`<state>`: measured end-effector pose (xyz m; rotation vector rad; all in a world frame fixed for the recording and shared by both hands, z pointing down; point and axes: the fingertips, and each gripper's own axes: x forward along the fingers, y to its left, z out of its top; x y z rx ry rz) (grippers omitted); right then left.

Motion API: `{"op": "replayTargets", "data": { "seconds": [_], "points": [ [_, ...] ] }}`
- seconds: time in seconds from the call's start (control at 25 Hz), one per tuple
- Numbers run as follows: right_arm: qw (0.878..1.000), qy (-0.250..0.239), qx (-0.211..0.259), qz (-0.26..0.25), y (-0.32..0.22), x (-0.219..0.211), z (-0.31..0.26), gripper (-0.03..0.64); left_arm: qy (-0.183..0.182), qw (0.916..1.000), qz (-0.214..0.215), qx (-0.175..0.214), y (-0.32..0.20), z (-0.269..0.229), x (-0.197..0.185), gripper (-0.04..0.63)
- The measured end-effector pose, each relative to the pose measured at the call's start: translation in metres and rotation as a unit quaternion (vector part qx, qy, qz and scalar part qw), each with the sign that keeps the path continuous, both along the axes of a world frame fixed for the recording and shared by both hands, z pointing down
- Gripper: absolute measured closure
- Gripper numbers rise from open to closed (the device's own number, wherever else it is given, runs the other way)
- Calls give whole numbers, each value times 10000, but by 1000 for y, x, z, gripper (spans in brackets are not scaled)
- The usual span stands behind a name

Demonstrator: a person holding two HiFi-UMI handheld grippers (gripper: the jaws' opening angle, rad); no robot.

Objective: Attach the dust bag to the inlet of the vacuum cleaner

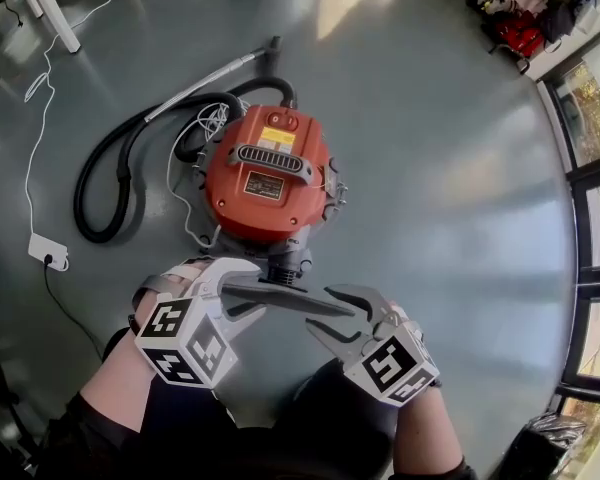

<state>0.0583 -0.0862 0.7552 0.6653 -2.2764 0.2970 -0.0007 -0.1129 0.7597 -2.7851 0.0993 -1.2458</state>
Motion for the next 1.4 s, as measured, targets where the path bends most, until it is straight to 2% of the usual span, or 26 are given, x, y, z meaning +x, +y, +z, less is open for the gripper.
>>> {"op": "replayTargets", "data": {
  "seconds": [0.24,0.52,0.84,1.08,1.2,1.4],
  "points": [
    [9988,-269,-84,388,3,1,-47,411,228,9995,-180,-139,3,-52,0,371],
    [9971,-400,-447,478,32,-10,-121,442,314,9977,-482,-360,23,-141,-6,374],
    [9937,-504,-734,685,56,-18,-243,443,384,9926,-909,-711,49,-270,-32,379],
    [9940,-549,-741,595,80,-27,-322,474,292,9895,-1095,-895,78,-352,-47,388],
    [9941,-693,-705,456,94,-32,-360,523,158,9879,-1265,-881,93,-387,-53,413],
    [9923,-978,-663,367,118,-20,-402,532,269,9826,-1659,-787,125,-440,-50,413]
  ]
}}
